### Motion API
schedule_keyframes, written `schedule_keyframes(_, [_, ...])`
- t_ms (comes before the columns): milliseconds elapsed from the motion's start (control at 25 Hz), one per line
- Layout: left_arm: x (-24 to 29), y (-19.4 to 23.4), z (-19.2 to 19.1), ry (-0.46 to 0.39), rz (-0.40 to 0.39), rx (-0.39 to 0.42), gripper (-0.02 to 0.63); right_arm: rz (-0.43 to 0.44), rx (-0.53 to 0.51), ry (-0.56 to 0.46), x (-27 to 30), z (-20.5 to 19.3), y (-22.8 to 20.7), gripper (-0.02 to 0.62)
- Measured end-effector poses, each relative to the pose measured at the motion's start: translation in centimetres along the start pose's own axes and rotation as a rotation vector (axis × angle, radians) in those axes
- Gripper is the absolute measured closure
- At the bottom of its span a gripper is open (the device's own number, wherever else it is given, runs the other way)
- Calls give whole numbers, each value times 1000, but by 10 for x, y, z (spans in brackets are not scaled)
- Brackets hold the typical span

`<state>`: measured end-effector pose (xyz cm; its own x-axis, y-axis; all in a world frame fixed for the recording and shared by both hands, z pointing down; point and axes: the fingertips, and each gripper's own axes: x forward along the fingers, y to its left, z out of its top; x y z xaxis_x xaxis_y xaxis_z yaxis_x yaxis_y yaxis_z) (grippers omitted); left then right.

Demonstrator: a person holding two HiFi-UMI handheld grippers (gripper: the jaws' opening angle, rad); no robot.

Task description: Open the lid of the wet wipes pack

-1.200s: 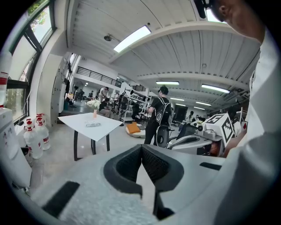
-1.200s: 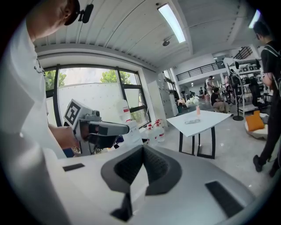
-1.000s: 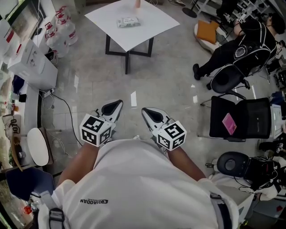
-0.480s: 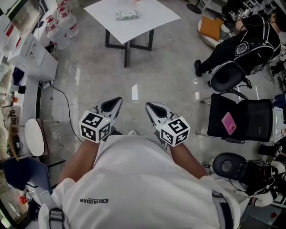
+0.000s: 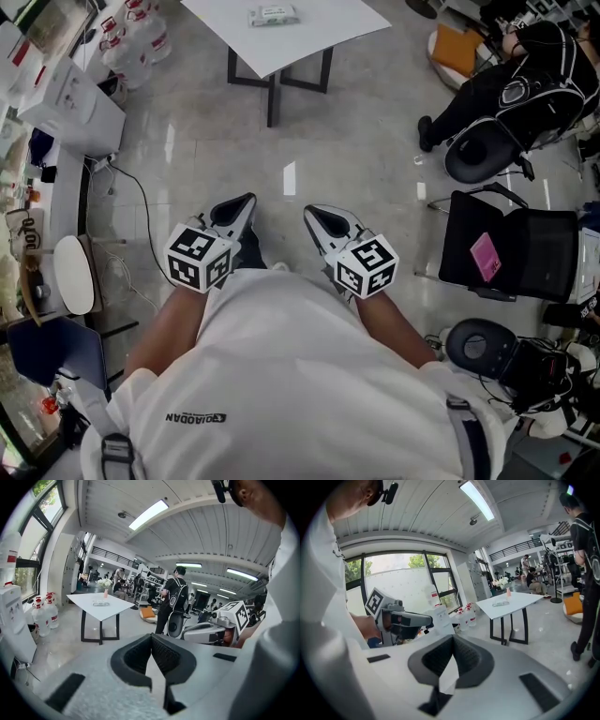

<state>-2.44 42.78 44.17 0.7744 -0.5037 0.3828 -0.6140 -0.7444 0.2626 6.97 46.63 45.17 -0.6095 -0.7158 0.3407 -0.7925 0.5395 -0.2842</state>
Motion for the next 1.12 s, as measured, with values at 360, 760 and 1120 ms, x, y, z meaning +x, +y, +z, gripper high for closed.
schedule_keyframes(360, [41,37,29,-13,-17,13,597,-19,1,27,35,13,-37,589])
schedule_keyframes(760, [79,117,85,-21,-30,38,597,-39,-12,34,114,71,-80,589])
schedule_keyframes(1120, [99,201,136,-47,-47,67,597,-53,-28,43,194,117,-103,589])
